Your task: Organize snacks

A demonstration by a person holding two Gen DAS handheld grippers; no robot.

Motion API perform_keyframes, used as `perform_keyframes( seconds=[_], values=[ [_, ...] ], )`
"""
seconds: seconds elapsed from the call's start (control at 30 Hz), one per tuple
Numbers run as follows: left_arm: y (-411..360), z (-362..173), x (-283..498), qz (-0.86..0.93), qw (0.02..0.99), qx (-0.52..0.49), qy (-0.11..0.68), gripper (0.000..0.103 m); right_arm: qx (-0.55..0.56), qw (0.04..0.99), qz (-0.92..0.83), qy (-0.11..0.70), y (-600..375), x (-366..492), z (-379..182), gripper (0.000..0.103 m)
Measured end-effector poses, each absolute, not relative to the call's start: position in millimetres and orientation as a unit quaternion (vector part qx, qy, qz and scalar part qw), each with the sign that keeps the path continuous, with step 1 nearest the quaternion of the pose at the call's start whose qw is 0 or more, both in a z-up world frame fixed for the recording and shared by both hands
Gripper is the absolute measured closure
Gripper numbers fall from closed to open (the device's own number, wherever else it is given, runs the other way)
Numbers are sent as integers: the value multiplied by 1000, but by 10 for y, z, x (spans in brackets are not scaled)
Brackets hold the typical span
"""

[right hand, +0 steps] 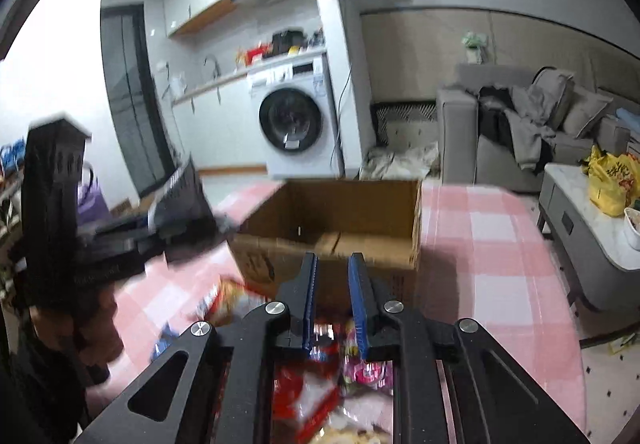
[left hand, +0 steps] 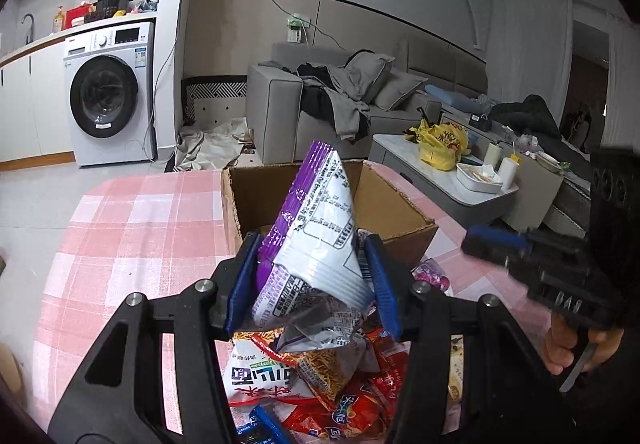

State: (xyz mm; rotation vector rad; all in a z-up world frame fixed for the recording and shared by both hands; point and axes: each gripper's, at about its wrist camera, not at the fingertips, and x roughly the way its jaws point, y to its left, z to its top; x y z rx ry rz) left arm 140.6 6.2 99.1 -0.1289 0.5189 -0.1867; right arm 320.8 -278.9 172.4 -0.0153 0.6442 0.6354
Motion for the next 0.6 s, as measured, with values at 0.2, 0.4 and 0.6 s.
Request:
perform_keyframes(
  seconds=[0.2,0.4,0.6],
  values=[
    [101,940,1480,-93,959,-65,259,54,-41,850,363,381,-2641,2826,1298,64],
    [53,936,1476,-94,960,-56,259,54,-76,814,415,399,-2470,2385,1005,30],
    [45,881,1350,-94,960,-51,257,54,-120,794,413,429,-2297,2396,769,28]
  ],
)
